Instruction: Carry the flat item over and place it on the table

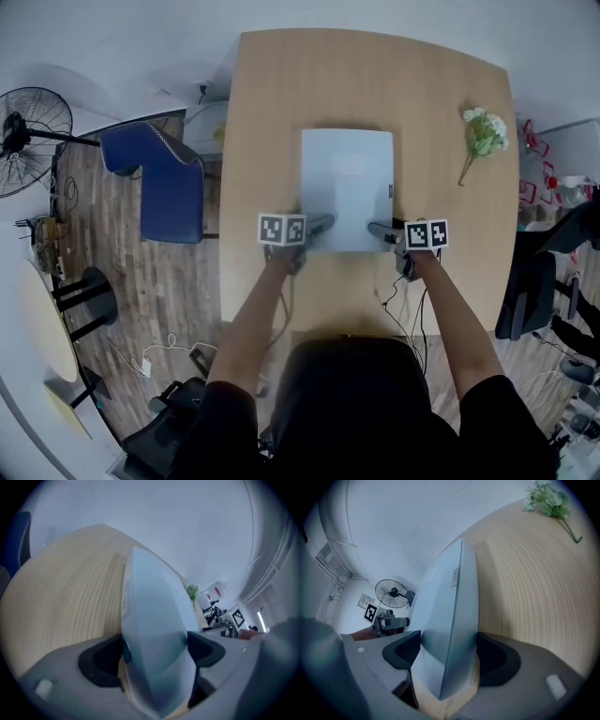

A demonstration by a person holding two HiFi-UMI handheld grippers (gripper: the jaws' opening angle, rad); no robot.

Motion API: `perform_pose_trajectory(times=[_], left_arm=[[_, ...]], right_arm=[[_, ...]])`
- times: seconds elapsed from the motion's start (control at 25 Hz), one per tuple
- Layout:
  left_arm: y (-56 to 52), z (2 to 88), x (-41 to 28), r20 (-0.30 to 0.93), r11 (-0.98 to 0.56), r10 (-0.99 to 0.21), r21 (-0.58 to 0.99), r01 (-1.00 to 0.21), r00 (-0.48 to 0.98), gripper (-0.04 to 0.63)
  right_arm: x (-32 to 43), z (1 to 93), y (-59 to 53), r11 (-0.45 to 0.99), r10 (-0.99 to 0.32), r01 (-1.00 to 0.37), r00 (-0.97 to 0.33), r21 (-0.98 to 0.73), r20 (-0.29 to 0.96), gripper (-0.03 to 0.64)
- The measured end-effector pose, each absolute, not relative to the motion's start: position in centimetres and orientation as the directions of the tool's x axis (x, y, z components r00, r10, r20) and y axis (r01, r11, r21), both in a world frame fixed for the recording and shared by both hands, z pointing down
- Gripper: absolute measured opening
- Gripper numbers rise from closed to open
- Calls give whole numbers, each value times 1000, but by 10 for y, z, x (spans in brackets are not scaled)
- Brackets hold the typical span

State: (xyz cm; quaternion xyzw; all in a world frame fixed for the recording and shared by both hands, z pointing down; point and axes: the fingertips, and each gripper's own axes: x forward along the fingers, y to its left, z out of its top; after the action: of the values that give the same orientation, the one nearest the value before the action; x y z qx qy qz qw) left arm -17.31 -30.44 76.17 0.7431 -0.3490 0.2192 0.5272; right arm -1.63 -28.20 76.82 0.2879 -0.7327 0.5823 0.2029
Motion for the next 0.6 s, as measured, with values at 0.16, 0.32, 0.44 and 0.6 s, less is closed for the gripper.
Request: perform_pose_trajectory(times=[0.16, 0.32, 0.44, 0.6], left_arm=[[-302, 751, -180, 695, -195, -326, 614, -765, 641, 442], [-298, 736, -193, 678, -176, -389, 609, -773, 623, 442], [-288, 721, -191, 667, -180, -437, 593, -785, 604, 442], [-272, 688, -181, 638, -224, -524, 537, -814, 565, 436]], right_arm=[[-12, 761, -281, 170, -217, -668, -743, -724, 634, 367], [-9, 742, -283, 218, -269, -670, -740, -710, 616, 364], [-1, 723, -278, 234, -307, -656, -750, -718, 586, 364], [8, 696, -271, 270, -362, -638, -761, -721, 538, 364]])
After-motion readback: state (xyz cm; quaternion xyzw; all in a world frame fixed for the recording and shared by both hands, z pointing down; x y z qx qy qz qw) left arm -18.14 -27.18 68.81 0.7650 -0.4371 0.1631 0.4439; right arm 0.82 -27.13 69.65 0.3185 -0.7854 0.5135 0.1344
